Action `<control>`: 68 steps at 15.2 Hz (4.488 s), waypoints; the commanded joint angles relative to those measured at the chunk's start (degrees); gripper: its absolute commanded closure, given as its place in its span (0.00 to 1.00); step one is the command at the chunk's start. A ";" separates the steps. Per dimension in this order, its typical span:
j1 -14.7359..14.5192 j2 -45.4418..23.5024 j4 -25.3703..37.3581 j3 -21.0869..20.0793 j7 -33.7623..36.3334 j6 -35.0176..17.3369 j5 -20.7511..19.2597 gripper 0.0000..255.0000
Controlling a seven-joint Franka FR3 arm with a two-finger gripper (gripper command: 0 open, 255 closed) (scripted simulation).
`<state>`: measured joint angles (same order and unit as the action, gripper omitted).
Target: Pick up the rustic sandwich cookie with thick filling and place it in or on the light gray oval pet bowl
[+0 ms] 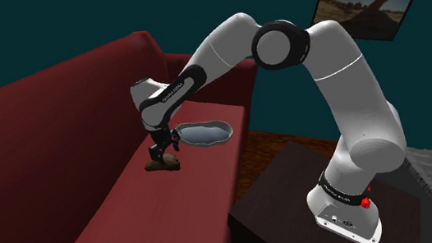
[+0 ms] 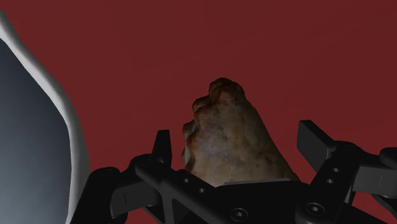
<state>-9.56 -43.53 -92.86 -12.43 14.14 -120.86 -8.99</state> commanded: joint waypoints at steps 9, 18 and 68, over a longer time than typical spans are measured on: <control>-0.20 -2.33 -0.87 0.43 0.27 -3.15 -0.53 0.00; -0.19 -2.33 -0.87 0.44 0.26 -3.15 -0.53 1.00; 11.25 22.47 -11.36 1.75 -13.72 10.38 2.87 1.00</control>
<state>0.90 -21.84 -103.80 -11.01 1.57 -110.73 -6.15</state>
